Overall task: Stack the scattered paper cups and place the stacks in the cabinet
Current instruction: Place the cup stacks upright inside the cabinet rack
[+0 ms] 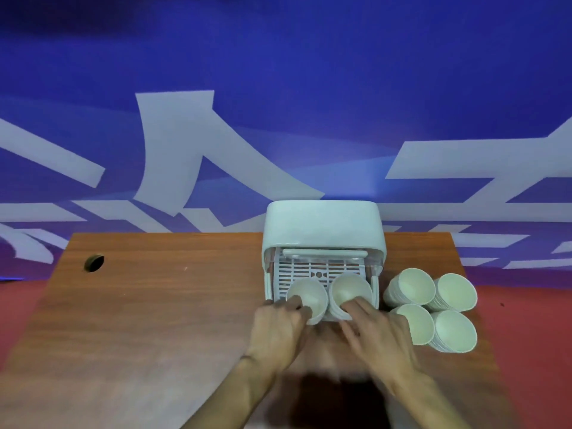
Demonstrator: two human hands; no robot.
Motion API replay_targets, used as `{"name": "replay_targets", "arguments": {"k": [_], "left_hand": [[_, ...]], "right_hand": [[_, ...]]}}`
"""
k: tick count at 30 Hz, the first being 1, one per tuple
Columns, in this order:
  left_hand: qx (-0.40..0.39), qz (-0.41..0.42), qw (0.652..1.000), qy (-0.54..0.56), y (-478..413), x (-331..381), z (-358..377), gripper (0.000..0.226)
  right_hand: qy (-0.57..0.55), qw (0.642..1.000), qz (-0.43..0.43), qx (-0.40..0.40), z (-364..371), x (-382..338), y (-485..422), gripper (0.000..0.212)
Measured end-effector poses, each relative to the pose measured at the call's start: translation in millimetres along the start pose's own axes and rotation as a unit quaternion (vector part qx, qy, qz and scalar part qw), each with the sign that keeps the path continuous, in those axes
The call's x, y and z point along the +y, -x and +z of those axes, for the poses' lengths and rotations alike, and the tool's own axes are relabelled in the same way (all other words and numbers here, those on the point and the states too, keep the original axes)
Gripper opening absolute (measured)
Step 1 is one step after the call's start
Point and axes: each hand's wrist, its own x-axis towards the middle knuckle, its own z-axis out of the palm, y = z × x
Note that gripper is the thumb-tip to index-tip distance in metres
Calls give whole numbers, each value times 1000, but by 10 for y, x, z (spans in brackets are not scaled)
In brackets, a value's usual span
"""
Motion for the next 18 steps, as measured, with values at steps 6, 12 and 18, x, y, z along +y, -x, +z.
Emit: {"name": "replay_targets", "arguments": {"k": [6, 12, 18], "left_hand": [[7, -27, 1000, 13, -180, -159, 71, 33], [24, -46, 998, 45, -279, -239, 287, 27], [36, -73, 994, 67, -387, -318, 514, 25]], "right_hand": [[12, 999, 7, -36, 210, -42, -296, 25], [3, 999, 19, -39, 472, 9, -405, 27], [-9, 1000, -5, -9, 770, 11, -550, 26]]}}
